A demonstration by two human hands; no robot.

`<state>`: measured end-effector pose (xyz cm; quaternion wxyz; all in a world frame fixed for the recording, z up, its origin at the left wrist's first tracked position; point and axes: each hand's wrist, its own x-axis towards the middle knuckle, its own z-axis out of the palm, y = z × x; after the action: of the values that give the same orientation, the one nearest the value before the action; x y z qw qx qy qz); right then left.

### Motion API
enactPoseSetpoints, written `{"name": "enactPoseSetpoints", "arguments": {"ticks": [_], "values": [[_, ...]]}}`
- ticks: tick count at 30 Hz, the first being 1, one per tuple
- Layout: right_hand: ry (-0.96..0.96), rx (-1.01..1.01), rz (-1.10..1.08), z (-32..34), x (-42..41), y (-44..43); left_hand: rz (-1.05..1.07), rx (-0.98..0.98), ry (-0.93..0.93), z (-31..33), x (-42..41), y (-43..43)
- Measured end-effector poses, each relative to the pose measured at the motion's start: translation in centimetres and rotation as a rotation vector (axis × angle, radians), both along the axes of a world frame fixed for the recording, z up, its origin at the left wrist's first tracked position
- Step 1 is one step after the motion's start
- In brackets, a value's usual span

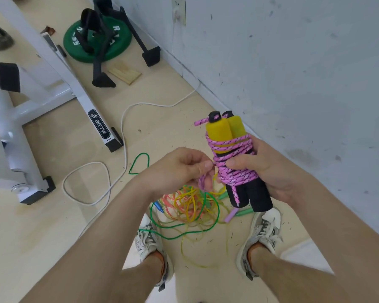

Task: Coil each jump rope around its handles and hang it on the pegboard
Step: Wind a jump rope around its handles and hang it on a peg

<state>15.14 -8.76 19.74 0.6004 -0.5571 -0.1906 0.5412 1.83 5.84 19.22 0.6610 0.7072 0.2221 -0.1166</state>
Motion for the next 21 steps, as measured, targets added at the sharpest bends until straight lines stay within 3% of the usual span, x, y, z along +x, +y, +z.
{"name": "enactPoseSetpoints", "arguments": {"ticks": [2,5,10,14,18,21], "values": [[0.056,0.042,-0.037,0.1,0.1,0.0,0.069,0.089,0.014,-0.2,0.4,-0.2],[0.182,0.140,-0.048,0.2,0.0,0.0,0.145,0.497,0.039,-1.1,1.1,-0.1],[0.144,0.105,-0.084,0.1,-0.3,0.6,0.142,0.859,0.075,-0.8,1.3,-0.4],[0.115,-0.004,-0.030,1.0,-0.6,0.4,0.129,0.955,0.119,-0.7,1.4,-0.5],[-0.143,-0.180,-0.046,0.5,-0.5,0.5,0.076,1.047,0.139,-0.6,1.6,-1.0],[-0.289,-0.257,-0.105,0.4,0.0,0.1,-0.007,0.999,0.035,-0.4,1.7,-1.2]]}}
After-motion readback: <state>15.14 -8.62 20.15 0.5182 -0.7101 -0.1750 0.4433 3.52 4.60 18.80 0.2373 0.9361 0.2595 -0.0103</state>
